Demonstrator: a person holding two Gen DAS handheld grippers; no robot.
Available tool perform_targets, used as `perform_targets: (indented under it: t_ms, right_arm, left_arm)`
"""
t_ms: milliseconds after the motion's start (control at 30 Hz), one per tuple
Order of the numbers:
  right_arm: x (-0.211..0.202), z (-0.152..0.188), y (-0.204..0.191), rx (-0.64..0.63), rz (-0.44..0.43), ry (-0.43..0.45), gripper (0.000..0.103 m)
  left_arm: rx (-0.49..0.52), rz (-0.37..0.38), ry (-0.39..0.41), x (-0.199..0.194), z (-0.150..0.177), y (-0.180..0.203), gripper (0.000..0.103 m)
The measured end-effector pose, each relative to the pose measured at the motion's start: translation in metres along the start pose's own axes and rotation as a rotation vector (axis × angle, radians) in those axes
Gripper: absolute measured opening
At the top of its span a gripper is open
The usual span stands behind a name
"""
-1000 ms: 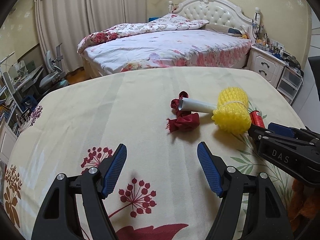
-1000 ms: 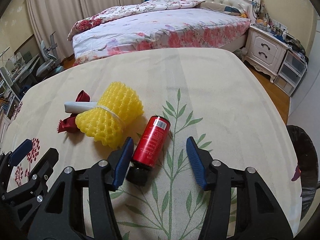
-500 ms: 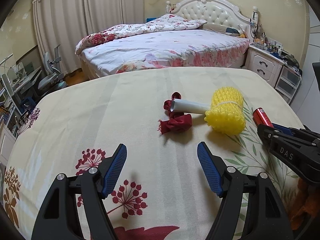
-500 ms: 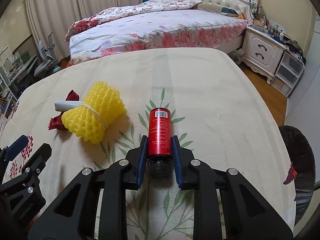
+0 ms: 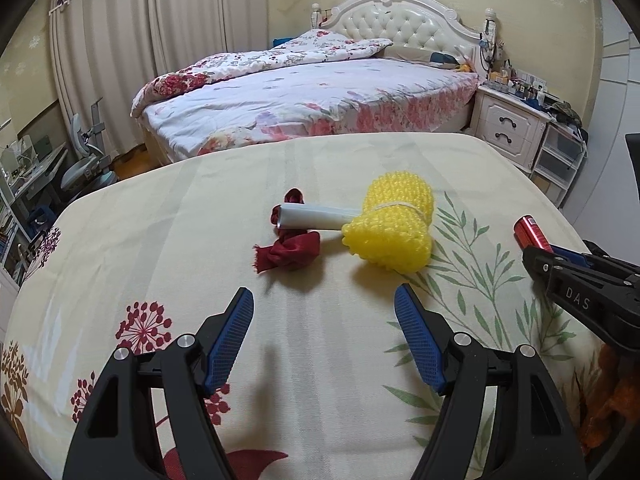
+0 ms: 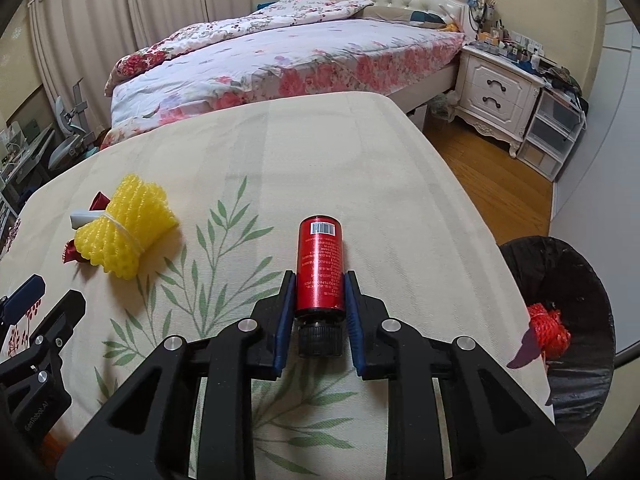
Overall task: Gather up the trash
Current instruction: 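Grasp the yellow mesh net with the left gripper while the right gripper holds the red can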
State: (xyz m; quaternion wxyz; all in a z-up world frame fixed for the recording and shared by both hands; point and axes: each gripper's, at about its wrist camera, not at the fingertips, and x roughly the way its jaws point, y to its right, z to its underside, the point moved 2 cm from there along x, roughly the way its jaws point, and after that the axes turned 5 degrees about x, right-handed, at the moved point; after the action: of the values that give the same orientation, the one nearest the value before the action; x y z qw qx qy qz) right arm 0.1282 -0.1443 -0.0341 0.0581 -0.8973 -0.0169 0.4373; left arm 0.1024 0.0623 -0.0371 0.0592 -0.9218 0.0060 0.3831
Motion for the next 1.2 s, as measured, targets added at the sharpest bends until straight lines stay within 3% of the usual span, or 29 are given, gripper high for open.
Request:
perform_targets:
  t_ms: [767,867,1200]
  right_arm:
    - [-0.003,0.0,0.021,0.023,-0.011,0.004,0.023]
    - [-0.003,0.001,0.021,0.022,-0.01,0.004,0.023]
    - [-0.003,-0.001,0.02,0.019,-0.013,0.006,0.023]
  left_arm:
    - [0.033,0.028,0.014,0.03,-0.033,0.041,0.07]
    - [0.049,0.037,0.013,0.031,-0.034,0.046,0.054]
    - [0.086,0.062,0.031,0.027,-0.034,0.056,0.043]
